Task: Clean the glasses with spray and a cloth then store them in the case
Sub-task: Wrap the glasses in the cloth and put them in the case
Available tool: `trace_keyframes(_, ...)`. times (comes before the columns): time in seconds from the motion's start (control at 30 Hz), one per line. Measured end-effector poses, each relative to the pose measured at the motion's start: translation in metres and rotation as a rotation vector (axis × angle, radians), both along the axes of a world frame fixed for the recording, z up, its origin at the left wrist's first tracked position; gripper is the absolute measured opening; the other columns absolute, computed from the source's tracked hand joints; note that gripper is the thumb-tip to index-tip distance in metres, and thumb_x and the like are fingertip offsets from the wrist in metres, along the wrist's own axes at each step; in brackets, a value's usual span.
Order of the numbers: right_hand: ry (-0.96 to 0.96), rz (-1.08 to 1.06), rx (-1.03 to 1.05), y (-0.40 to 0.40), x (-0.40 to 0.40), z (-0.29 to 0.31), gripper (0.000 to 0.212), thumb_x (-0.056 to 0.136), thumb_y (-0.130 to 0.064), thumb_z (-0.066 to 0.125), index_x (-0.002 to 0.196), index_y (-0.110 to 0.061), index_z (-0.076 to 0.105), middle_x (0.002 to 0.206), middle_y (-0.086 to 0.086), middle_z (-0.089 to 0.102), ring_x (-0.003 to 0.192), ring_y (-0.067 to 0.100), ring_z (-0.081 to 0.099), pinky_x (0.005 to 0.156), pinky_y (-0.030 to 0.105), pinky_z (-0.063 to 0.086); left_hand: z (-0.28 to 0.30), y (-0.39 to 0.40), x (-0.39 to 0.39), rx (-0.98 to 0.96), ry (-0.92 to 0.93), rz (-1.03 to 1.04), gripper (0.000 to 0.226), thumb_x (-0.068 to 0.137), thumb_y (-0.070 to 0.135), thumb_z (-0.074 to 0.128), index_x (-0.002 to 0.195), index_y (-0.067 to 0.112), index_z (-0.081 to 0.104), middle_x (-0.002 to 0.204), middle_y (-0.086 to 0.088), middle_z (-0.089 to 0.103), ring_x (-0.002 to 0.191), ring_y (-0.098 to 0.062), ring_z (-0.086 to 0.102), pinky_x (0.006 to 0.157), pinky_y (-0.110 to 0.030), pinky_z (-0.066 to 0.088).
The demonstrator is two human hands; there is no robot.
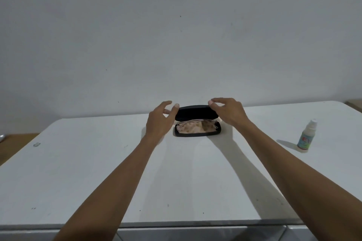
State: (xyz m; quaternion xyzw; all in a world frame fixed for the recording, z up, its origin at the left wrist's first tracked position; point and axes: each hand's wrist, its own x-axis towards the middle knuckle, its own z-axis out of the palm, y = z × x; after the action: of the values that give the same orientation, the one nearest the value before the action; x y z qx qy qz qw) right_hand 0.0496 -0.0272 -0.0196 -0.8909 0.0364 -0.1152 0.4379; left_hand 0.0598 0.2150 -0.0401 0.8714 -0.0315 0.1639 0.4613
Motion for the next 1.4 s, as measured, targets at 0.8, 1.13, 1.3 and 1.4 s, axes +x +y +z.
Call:
trace_keyframes(0.8, -0.056, 0.191, 0.114, -0.018, -0.031, -0.045, 0.024, 0.081, -0.027, 0.088, 0.103, -0.033, 0.08, 0.113, -0.015, 0.075, 0.112, 0.008, 0.066, 0.093, 0.021, 0.047, -0.027, 0.025, -0.006, -0.354, 0.287, -0.441, 0.041, 0.08, 0.006, 0.085, 0.119, 0.015, 0.077, 0.097, -0.011, 0.067, 0.085, -0.016, 0.063, 0.081, -0.022, 0.059)
trace_keyframes(1.13, -0.075, 0.205, 0.012, -0.012, -0.041, -0.052, 0.024, 0.087, -0.02, 0.081, 0.109, -0.026, 0.073, 0.114, -0.009, 0.072, 0.109, 0.02, 0.067, 0.089, 0.032, 0.048, -0.04, 0.03, -0.012, -0.087, 0.136, -0.416, 0.06, 0.074, 0.013, 0.091, 0.125, 0.037, 0.072, 0.125, 0.017, 0.072, 0.122, -0.005, 0.064, 0.107, -0.022, 0.046)
trace_keyframes(1.3, -0.106, 0.176, -0.147, -0.004, -0.044, -0.059, 0.034, 0.082, -0.03, 0.083, 0.111, -0.03, 0.065, 0.091, -0.014, 0.066, 0.086, 0.021, 0.061, 0.071, 0.034, 0.045, -0.04, 0.023, -0.018, -0.089, 0.071, -0.381, 0.054, 0.073, 0.016, 0.092, 0.122, 0.029, 0.075, 0.117, 0.012, 0.075, 0.109, -0.003, 0.069, 0.096, -0.017, 0.05)
trace_keyframes(1.4, -0.105, 0.166, -0.179, -0.003, -0.038, -0.056, 0.035, 0.083, -0.026, 0.081, 0.115, -0.025, 0.066, 0.094, -0.006, 0.066, 0.088, 0.023, 0.06, 0.07, 0.032, 0.043, -0.038, 0.02, -0.015, -0.093, 0.058, -0.359, 0.051, 0.072, 0.013, 0.091, 0.119, 0.027, 0.076, 0.111, 0.009, 0.076, 0.103, -0.012, 0.069, 0.091, -0.023, 0.053)
